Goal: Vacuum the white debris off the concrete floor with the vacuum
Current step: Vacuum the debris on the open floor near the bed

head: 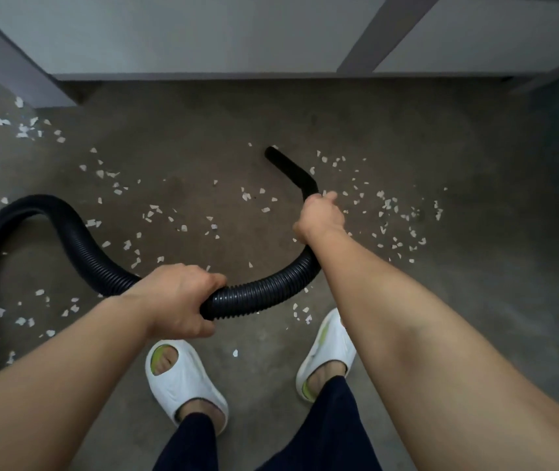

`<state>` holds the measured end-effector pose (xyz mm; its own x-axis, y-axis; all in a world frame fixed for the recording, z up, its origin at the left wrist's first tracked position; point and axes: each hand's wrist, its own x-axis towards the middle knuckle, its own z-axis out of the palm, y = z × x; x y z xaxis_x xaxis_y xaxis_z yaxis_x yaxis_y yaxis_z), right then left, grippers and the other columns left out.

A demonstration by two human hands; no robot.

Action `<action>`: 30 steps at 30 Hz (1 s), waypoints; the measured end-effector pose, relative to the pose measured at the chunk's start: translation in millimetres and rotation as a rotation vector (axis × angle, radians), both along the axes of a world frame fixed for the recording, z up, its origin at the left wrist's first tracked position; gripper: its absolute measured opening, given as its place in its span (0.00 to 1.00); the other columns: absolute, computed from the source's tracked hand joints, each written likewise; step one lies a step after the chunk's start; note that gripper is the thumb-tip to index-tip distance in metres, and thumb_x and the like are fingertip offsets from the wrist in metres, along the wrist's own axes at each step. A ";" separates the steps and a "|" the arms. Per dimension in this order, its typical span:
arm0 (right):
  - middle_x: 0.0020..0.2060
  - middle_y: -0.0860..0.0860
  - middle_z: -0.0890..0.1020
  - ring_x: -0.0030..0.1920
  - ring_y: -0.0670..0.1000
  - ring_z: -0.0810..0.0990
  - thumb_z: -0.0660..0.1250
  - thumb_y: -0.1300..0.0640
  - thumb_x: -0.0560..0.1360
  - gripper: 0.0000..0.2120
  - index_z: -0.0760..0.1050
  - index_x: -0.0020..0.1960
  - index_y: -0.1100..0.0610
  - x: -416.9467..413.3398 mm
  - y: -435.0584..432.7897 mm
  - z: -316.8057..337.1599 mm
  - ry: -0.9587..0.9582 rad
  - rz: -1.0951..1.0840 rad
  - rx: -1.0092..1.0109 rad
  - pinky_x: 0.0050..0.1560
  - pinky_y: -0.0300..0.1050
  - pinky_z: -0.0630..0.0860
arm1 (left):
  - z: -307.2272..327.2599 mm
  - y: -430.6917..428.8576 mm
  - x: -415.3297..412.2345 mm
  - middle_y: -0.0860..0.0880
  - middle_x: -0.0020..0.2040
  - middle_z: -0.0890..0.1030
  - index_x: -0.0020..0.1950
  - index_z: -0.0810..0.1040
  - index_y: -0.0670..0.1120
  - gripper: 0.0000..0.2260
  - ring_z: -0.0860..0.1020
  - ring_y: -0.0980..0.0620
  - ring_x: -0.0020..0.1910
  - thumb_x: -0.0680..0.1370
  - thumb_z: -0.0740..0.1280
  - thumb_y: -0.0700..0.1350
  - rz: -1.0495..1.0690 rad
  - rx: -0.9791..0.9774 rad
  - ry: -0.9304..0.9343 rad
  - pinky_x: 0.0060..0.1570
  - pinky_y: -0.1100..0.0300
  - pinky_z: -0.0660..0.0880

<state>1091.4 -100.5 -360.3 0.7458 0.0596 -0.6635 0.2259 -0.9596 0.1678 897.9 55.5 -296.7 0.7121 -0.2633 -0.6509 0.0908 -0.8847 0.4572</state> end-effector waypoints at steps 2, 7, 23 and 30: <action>0.65 0.59 0.64 0.57 0.58 0.78 0.66 0.59 0.75 0.28 0.62 0.72 0.65 5.3 1.3 -4.2 0.003 0.014 0.013 0.51 0.46 0.74 | -1.7 -1.1 4.2 0.54 0.35 0.73 0.42 0.67 0.53 0.14 0.74 0.50 0.38 0.65 0.68 0.57 0.003 0.018 0.010 0.37 0.58 0.69; 0.66 0.60 0.63 0.58 0.59 0.78 0.67 0.59 0.75 0.29 0.62 0.72 0.65 16.2 -20.6 -5.7 0.005 0.002 0.024 0.54 0.47 0.74 | -0.7 -18.0 20.2 0.54 0.34 0.72 0.41 0.67 0.54 0.13 0.72 0.52 0.35 0.65 0.68 0.57 -0.017 0.027 0.038 0.36 0.58 0.68; 0.65 0.60 0.64 0.57 0.58 0.78 0.68 0.59 0.74 0.30 0.61 0.72 0.65 33.4 -27.0 0.8 0.011 0.087 0.073 0.54 0.47 0.75 | 10.2 -37.7 40.1 0.54 0.35 0.74 0.42 0.68 0.54 0.12 0.73 0.52 0.36 0.65 0.67 0.56 -0.032 0.002 0.054 0.37 0.59 0.68; 0.66 0.60 0.63 0.59 0.59 0.78 0.67 0.60 0.75 0.30 0.61 0.73 0.66 19.2 5.9 -5.8 0.037 0.078 0.067 0.54 0.48 0.76 | 8.9 -5.0 22.2 0.54 0.35 0.74 0.41 0.66 0.55 0.13 0.73 0.52 0.36 0.65 0.69 0.56 0.020 0.043 0.071 0.36 0.59 0.66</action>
